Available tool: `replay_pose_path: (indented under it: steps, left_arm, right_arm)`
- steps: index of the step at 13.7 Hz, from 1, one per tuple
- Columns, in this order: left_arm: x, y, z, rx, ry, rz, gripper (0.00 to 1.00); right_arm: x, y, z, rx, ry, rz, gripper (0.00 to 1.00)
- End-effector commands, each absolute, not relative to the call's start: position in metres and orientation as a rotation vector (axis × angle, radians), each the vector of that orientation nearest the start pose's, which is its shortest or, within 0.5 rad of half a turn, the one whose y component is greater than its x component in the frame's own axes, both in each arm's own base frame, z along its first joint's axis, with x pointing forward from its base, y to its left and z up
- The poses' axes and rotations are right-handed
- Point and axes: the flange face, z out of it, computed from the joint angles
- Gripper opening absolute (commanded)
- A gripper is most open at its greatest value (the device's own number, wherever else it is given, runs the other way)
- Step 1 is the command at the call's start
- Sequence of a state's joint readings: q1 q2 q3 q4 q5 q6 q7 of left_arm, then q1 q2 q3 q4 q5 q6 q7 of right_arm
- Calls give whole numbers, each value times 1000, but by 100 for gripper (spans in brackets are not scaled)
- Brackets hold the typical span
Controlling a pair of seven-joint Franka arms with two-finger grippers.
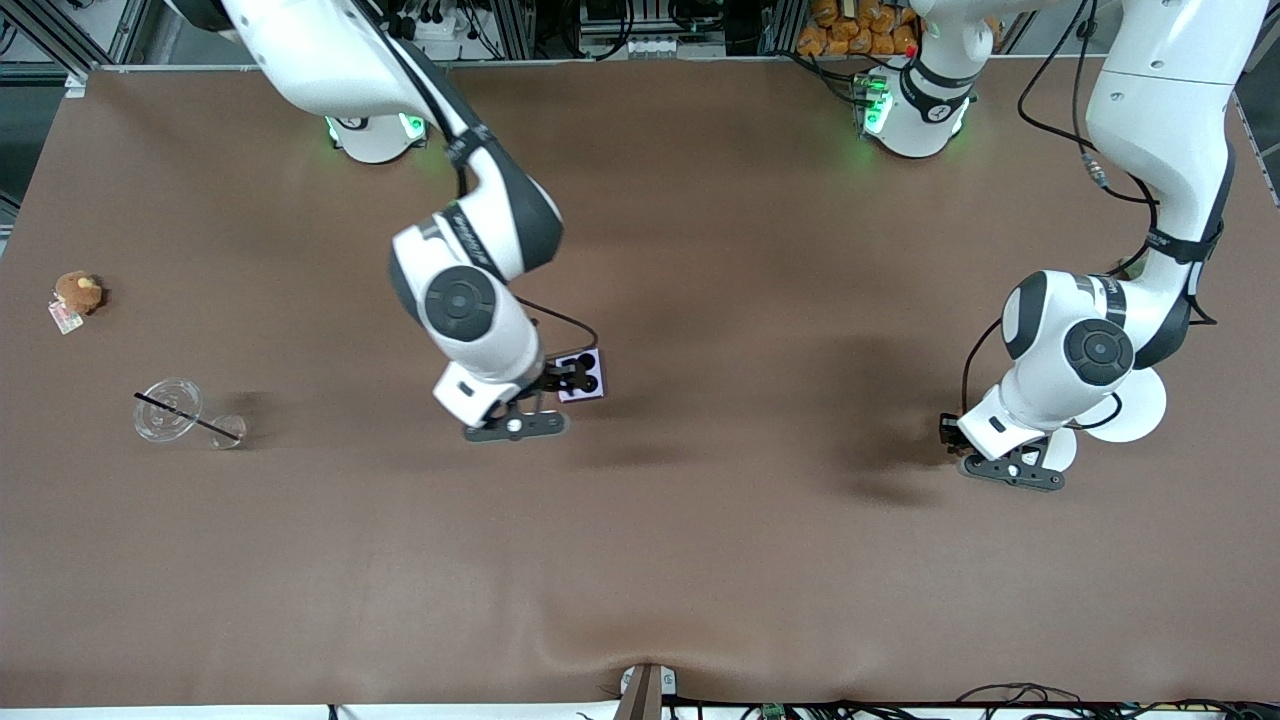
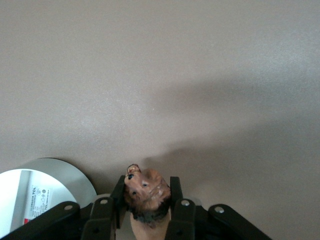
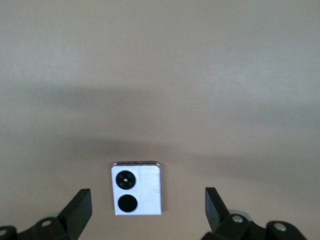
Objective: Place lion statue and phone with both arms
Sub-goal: 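Grasp the white phone with the right gripper while the left gripper lowers the lion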
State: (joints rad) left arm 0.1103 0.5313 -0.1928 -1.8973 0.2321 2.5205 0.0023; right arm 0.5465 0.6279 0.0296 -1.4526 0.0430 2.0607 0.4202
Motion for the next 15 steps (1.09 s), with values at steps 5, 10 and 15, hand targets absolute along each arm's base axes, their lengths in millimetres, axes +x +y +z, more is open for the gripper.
replay_pose_path:
  steps: [5,10,15]
  left_arm:
    - [648,-52,220,-3082,387,-244,0]
    - [654,-39,206,-3093,356,-234,100]
    - [653,-52,245,-3073,381,-222,100]
  right_arm:
    - [568,419,235,-3115,-239,85,100]
    - [546,441,204,-3144,-139,128,100]
    - [546,436,187,-3166,-148,135,100]
